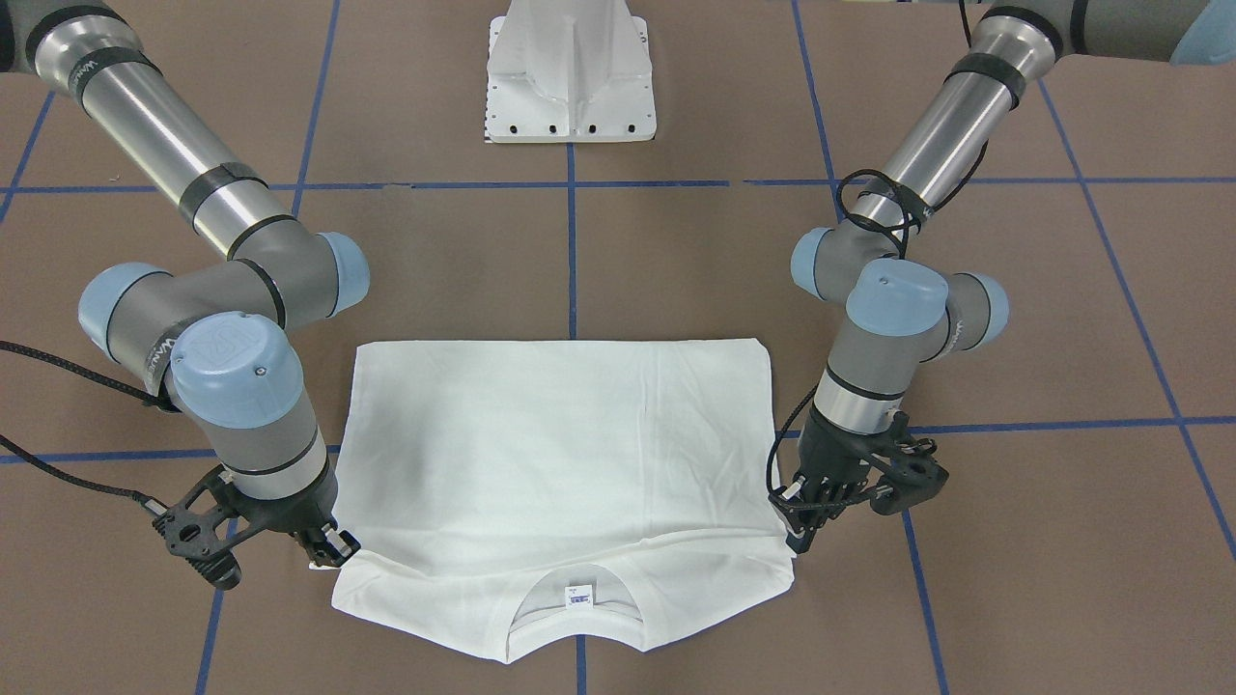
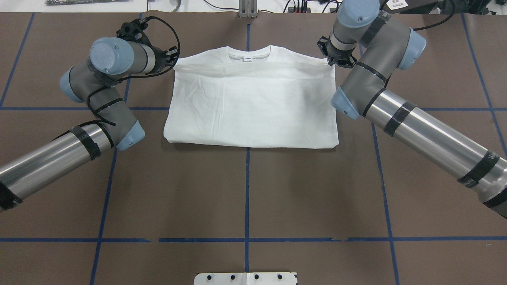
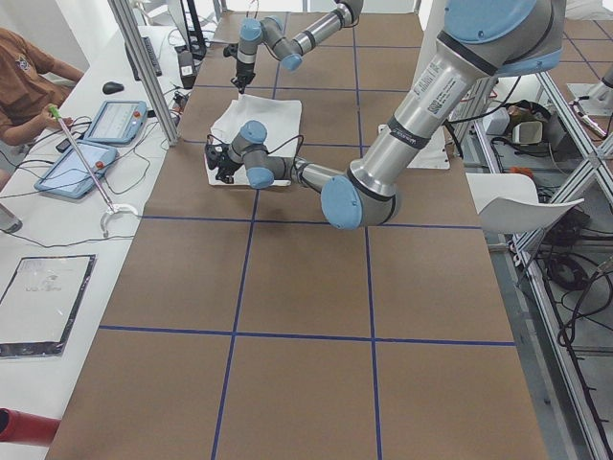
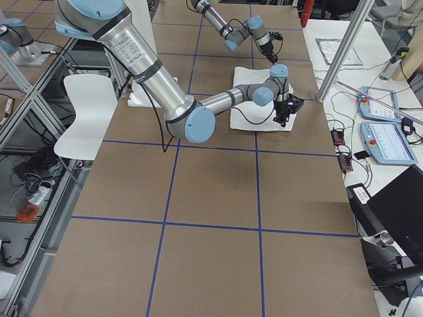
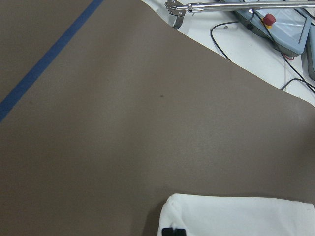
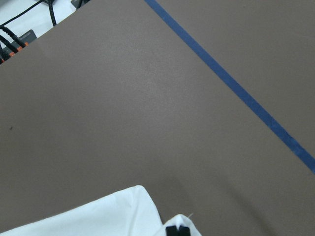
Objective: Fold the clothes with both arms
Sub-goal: 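Open both grippers at the collar and lift them off the shirt, then move the right gripper down to the folded shirt's corner nearest the robot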
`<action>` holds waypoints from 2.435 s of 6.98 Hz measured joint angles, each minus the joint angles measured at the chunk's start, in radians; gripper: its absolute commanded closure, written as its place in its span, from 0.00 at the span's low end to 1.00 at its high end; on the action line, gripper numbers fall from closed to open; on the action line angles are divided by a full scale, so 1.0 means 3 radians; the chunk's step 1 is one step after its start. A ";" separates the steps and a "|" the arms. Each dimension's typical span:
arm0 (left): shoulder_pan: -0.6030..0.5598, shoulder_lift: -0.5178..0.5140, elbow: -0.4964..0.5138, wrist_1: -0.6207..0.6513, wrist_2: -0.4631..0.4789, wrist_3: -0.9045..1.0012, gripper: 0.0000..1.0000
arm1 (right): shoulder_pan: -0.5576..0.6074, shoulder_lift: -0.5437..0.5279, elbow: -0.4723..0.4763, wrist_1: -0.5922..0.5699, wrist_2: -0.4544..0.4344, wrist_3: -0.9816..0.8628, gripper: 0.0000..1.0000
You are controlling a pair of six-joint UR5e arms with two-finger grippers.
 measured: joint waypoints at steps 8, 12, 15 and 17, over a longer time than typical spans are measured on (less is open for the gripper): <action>-0.0167 0.0239 -0.0099 -0.0281 -0.0046 0.0088 0.57 | -0.0629 -0.1405 0.2101 -0.0015 0.0096 0.1033 0.35; -0.0167 0.0250 -0.0102 -0.0357 -0.0040 0.0067 0.57 | -0.0951 -0.1474 0.2078 -0.0004 -0.0247 0.1272 0.35; -0.0165 0.0255 -0.0101 -0.0357 -0.0035 0.0073 0.57 | -0.0974 -0.1475 0.2004 0.0001 -0.0262 0.1320 0.37; -0.0164 0.0255 -0.0101 -0.0357 -0.0034 0.0076 0.57 | -0.0983 -0.1486 0.1948 0.0004 -0.0272 0.1319 0.42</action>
